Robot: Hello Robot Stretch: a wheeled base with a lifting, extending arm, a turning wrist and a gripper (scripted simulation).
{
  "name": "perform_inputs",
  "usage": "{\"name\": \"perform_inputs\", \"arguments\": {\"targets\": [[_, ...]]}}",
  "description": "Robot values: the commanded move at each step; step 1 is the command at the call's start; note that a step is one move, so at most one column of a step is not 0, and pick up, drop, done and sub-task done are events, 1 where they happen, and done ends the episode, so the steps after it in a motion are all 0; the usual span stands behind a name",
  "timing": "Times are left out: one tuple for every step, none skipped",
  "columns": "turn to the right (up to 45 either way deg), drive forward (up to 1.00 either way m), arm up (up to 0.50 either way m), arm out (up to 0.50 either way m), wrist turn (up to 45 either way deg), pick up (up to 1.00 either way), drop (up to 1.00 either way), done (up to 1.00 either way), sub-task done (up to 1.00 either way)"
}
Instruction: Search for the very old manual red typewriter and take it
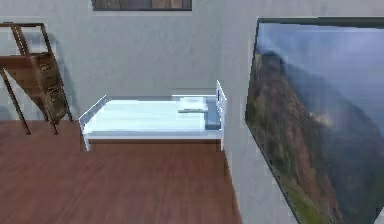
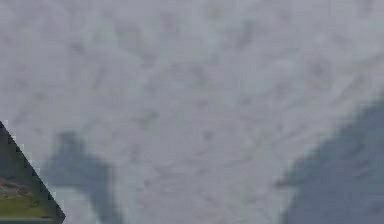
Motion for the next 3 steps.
{"name": "perform_inputs", "arguments": {"targets": [[-45.0, 0.00, 0.00, 0.00, 0.0, 0.00, 0.00, 0.00, 0.00], [-42.0, 0.00, 0.00, 0.00, 0.0, 0.00, 0.00, 0.00, 0.00], [-3.0, 0.00, 0.00, 0.00, 0.0, 0.00, 0.00, 0.00, 0.00]]}}
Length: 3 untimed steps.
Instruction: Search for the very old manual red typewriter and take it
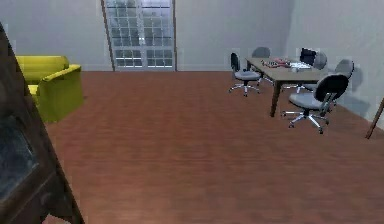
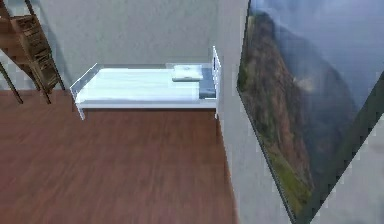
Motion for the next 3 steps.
{"name": "perform_inputs", "arguments": {"targets": [[0.0, 0.25, 0.00, 0.00, 0.0, 0.00, 0.00, 0.00, 0.00], [15.0, 0.00, 0.00, 0.00, 0.0, 0.00, 0.00, 0.00, 0.00], [0.0, 1.00, 0.00, 0.00, 0.0, 0.00, 0.00, 0.00, 0.00]]}}
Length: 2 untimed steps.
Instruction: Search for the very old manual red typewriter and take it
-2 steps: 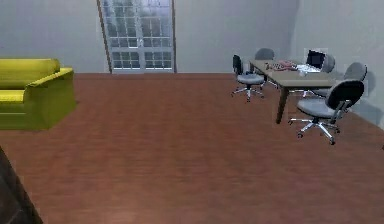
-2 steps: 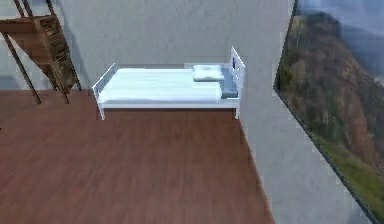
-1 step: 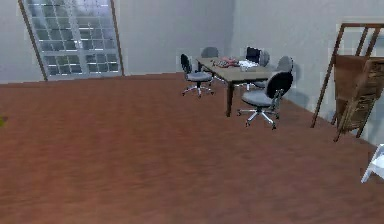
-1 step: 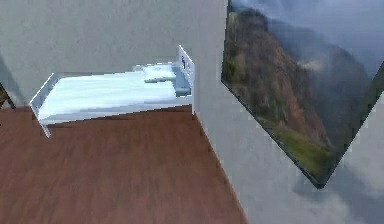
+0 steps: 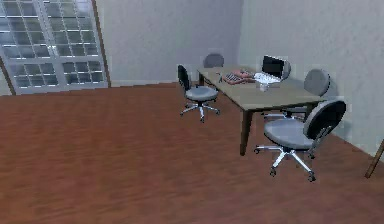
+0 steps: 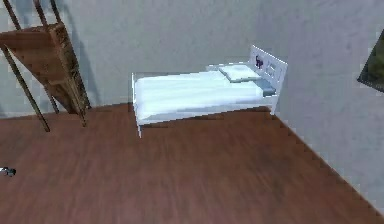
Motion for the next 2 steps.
{"name": "perform_inputs", "arguments": {"targets": [[0.0, 1.00, 0.00, 0.00, 0.0, 0.00, 0.00, 0.00, 0.00], [3.0, 0.00, 0.00, 0.00, 0.0, 0.00, 0.00, 0.00, 0.00]]}}
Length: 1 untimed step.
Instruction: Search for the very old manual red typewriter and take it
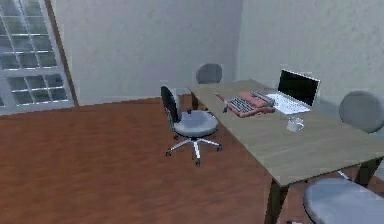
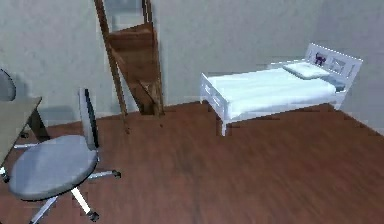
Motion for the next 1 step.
{"name": "perform_inputs", "arguments": {"targets": [[0.0, 0.60, 0.00, 0.00, 0.0, 0.00, 0.00, 0.00, 0.00]]}}
